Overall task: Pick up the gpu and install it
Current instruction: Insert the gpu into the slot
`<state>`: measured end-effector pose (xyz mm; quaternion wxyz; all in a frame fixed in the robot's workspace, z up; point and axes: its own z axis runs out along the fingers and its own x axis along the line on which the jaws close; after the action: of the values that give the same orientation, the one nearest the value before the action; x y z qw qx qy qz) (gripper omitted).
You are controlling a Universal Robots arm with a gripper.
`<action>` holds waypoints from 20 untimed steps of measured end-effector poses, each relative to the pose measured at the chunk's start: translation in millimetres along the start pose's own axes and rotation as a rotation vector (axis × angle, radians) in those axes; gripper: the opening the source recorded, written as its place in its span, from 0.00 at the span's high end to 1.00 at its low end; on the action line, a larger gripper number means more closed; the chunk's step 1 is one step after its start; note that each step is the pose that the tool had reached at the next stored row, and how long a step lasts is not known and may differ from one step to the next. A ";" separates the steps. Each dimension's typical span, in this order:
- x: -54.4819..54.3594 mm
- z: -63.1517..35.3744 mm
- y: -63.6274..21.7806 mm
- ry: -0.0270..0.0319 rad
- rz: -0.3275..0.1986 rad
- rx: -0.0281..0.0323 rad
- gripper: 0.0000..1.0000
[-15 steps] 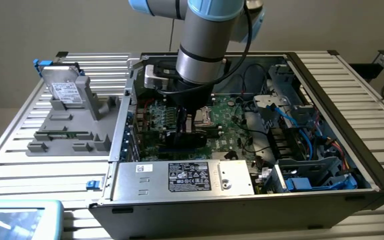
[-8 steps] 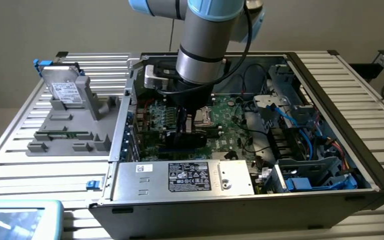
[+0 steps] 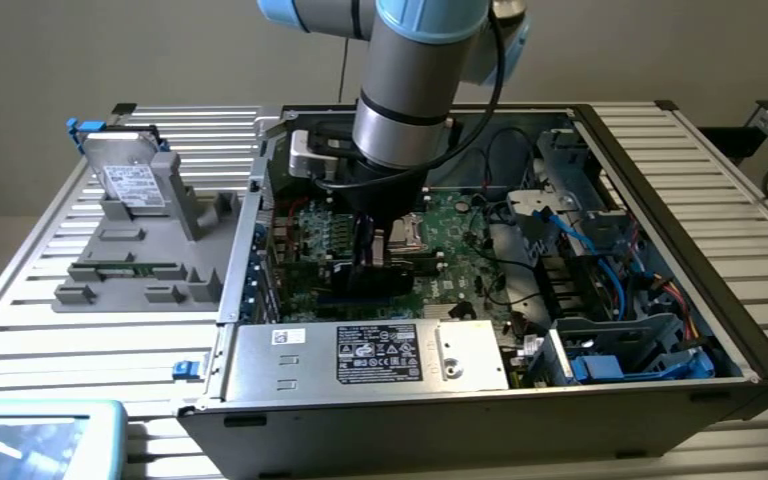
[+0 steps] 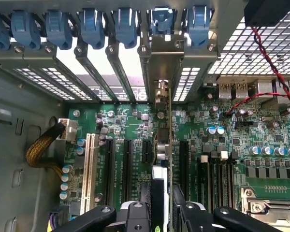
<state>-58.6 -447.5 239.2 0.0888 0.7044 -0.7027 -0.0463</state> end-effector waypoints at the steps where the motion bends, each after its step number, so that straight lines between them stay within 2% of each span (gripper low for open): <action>1: 0.0 0.0 0.0 -0.0001 0.000 0.0000 0.72; 6: 0.2 0.3 0.3 -0.0008 -0.001 0.0000 0.72; 11: 1.1 0.5 0.4 -0.0060 -0.005 0.0003 0.72; 20: 1.7 0.7 0.5 -0.0068 -0.013 0.0008 0.72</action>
<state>-59.2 -449.2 238.7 0.0858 0.7088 -0.6985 -0.0490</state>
